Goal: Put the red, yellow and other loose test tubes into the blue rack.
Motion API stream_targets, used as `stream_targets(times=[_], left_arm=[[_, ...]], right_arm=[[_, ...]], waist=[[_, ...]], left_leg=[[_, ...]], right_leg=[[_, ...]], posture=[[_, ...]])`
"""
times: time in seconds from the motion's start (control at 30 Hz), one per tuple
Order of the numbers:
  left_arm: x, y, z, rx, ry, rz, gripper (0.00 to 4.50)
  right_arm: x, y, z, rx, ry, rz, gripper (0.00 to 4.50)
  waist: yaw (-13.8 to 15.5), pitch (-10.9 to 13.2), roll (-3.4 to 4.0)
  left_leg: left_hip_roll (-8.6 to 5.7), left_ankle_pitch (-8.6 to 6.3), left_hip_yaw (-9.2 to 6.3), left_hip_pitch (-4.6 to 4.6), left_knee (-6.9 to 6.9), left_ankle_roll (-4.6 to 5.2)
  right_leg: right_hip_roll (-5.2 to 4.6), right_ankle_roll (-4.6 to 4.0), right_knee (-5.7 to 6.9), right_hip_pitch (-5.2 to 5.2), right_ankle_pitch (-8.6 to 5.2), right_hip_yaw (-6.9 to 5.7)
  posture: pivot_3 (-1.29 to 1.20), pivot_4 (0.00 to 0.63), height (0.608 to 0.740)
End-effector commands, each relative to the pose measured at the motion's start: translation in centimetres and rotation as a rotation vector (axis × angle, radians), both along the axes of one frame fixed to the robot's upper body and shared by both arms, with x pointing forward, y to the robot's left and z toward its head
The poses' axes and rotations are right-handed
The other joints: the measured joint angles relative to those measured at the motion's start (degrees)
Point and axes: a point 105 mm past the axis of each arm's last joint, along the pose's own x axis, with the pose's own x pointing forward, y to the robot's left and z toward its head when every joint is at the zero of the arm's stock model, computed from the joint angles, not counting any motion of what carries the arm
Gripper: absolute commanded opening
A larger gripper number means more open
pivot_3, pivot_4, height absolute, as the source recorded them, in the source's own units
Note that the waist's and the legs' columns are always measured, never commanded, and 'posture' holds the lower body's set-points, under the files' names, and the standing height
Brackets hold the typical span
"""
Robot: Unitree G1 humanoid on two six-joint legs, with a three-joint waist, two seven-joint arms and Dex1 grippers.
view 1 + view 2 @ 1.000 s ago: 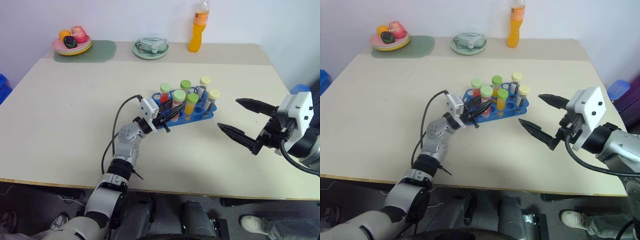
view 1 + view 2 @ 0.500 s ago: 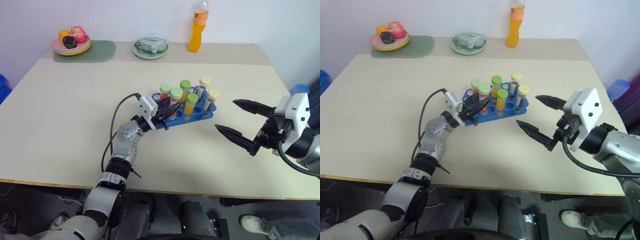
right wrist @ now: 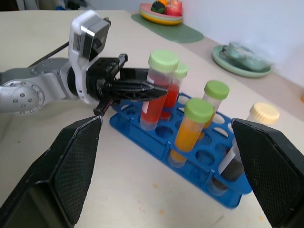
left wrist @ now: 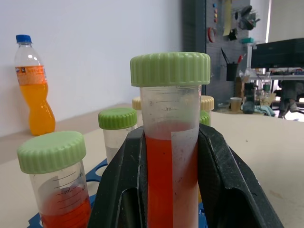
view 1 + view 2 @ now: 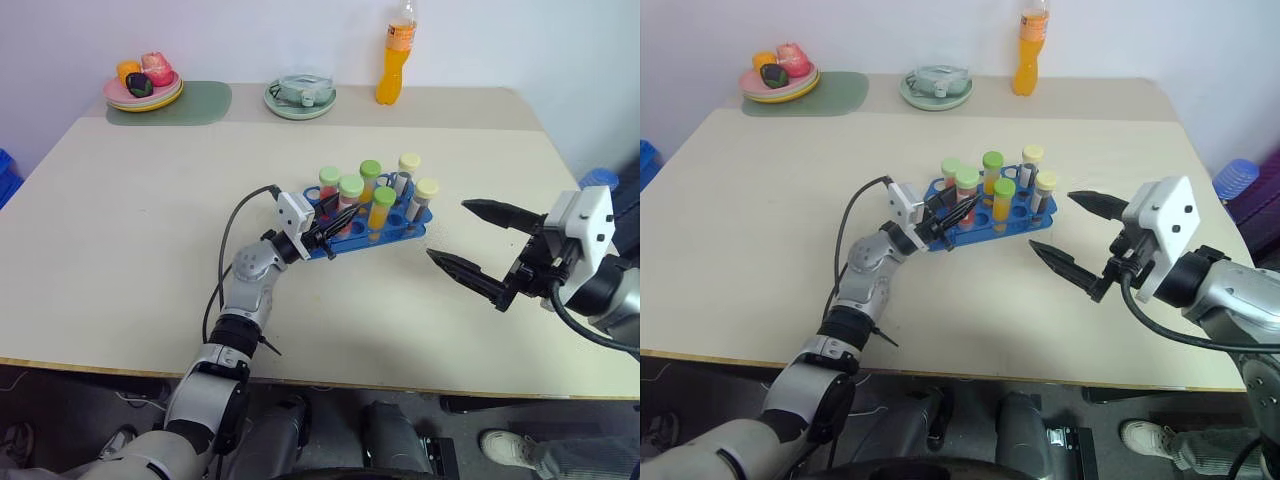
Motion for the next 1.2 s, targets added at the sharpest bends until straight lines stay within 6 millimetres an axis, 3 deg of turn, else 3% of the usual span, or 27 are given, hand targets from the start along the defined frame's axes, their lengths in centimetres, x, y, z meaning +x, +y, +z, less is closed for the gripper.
stream_targets(times=[0.03, 0.47, 0.93, 1.2], left_arm=[[0.3, 0.9, -2.1, 0.053, 0.071, 0.023, 0.87], [0.4, 1.5, -3.2, 0.067, 0.096, 0.030, 0.87], [0.6, 1.8, -4.0, 0.082, 0.115, 0.031, 0.87], [0.5, 2.1, -4.1, 0.081, 0.120, 0.040, 0.87]], right_arm=[[-0.7, -0.1, 0.6, 0.001, -0.028, -0.001, 4.50], [-3.0, -2.1, -2.5, 0.033, 0.070, -0.091, 4.50], [-2.4, -1.5, -4.8, 0.111, 0.061, -0.106, 4.50], [-2.4, -1.4, -5.1, 0.115, 0.063, -0.101, 4.50]], waist=[[-0.01, -0.01, 0.01], [-0.09, -0.23, 0.22], [-0.08, -0.45, 0.29], [-0.10, -0.48, 0.30]], left_leg=[[0.00, 0.00, 0.00, 0.00, 0.00, 0.00], [0.00, -0.01, 0.01, 0.25, -0.04, 0.01], [0.00, -0.06, 0.01, 0.58, -0.16, 0.05], [0.00, -0.07, 0.01, 0.63, -0.19, 0.05]], right_leg=[[0.00, 0.00, 0.00, 0.00, 0.00, 0.00], [0.01, 0.01, -0.02, 0.23, -0.01, 0.02], [0.00, 0.06, -0.11, 0.51, -0.05, 0.02], [0.01, 0.07, -0.11, 0.53, -0.06, 0.02]], posture=[[0.00, 0.150, 0.740], [0.00, 0.150, 0.740], [0.00, 0.150, 0.740], [0.00, 0.150, 0.740]])
